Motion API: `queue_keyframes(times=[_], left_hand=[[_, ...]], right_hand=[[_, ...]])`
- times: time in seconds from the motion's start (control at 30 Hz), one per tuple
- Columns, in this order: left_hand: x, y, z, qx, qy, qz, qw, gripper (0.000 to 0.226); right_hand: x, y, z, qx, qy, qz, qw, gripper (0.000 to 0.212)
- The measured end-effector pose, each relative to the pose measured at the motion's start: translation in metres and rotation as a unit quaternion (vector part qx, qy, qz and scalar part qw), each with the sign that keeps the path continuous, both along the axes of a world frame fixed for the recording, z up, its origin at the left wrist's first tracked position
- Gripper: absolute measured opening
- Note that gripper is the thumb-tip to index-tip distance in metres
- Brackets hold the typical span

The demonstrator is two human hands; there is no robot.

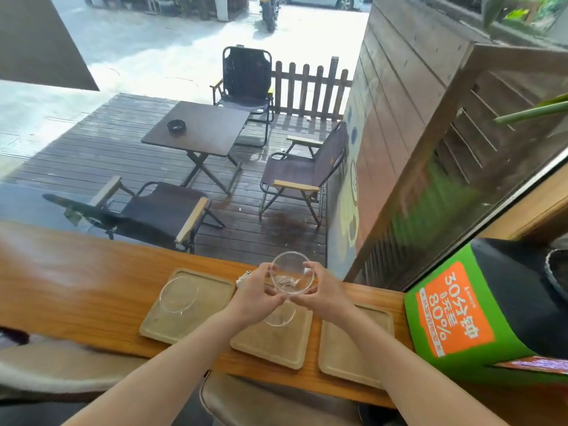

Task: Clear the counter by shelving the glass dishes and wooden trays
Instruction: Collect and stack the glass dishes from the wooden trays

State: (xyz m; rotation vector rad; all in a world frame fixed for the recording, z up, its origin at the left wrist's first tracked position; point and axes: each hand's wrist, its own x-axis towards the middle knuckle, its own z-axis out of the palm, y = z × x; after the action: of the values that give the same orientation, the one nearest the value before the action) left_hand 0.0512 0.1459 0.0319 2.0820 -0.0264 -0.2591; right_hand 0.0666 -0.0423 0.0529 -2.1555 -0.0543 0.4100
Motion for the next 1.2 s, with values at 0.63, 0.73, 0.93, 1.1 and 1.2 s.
queue_keyframes(times=[0.63,0.73,0.93,1.1,1.2], left_hand=[[-0.013,0.021,-0.045,0.11,0.061,-0.042,0.991,0.058],[-0.012,0.02,-0.049,0.125,0.074,-0.046,0.988,0.063],[-0.014,0.02,-0.053,0.13,0.094,-0.04,0.986,0.065],[-0.016,0.02,-0.057,0.126,0.107,-0.037,0.986,0.069],[-0.016,0.018,-0.058,0.131,0.112,-0.033,0.985,0.07]], right_hand=[[-0.014,0.018,-0.057,-0.074,0.072,0.028,0.994,0.086],[-0.015,0.019,-0.063,-0.079,0.067,0.026,0.994,0.082],[-0.018,0.021,-0.069,-0.081,0.069,0.042,0.993,0.075],[-0.02,0.022,-0.072,-0.076,0.078,0.047,0.993,0.071],[-0.021,0.022,-0.073,-0.074,0.084,0.045,0.993,0.071]])
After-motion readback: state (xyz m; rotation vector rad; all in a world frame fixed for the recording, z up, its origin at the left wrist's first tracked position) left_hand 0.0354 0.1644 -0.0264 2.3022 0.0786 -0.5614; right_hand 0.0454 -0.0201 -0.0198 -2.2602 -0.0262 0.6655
